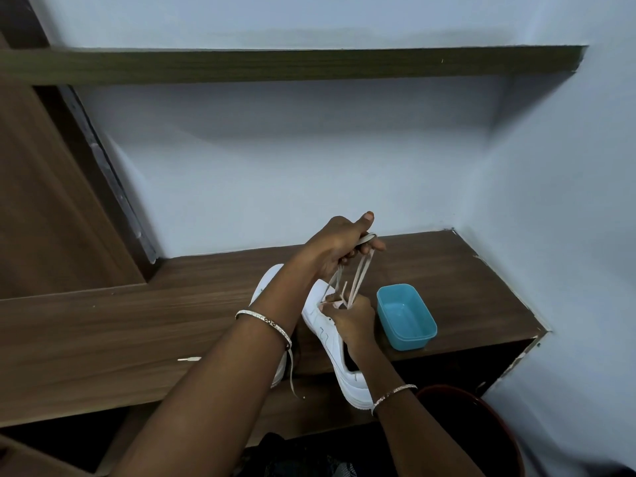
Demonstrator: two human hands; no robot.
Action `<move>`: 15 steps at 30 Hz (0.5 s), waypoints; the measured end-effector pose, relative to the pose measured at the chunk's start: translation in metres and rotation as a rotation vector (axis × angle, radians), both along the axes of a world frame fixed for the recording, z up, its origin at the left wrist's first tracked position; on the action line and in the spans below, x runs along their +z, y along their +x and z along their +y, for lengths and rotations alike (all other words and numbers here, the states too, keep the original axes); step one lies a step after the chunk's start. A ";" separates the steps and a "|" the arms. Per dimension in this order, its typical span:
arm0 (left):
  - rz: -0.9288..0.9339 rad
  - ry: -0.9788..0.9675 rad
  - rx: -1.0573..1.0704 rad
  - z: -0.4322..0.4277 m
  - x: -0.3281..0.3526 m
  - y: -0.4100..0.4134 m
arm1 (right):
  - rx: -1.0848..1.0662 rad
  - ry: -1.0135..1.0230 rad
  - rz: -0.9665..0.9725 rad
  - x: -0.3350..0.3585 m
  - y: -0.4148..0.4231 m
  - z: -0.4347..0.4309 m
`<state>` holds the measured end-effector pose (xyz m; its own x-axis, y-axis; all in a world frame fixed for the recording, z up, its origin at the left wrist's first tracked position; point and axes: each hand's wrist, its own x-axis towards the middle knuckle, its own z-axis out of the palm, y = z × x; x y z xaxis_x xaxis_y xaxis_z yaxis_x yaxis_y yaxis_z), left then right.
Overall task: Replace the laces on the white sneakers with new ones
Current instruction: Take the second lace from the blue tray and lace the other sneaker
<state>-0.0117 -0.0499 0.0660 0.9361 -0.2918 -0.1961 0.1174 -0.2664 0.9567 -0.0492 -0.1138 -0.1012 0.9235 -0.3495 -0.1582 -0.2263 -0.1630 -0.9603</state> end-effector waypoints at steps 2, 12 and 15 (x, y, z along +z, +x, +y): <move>-0.014 -0.024 0.007 0.001 0.004 -0.001 | 0.014 -0.006 -0.039 0.004 -0.002 -0.006; -0.115 -0.084 0.077 0.006 0.010 -0.007 | 0.088 -0.306 -0.032 0.032 0.008 0.000; -0.191 -0.007 0.148 0.022 -0.001 -0.008 | 0.132 -0.238 0.001 0.035 0.009 -0.006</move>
<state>-0.0197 -0.0274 0.0653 0.9888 -0.1492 -0.0099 -0.0286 -0.2533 0.9670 -0.0403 -0.1200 -0.0664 0.9635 -0.2534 -0.0868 -0.1887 -0.4122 -0.8913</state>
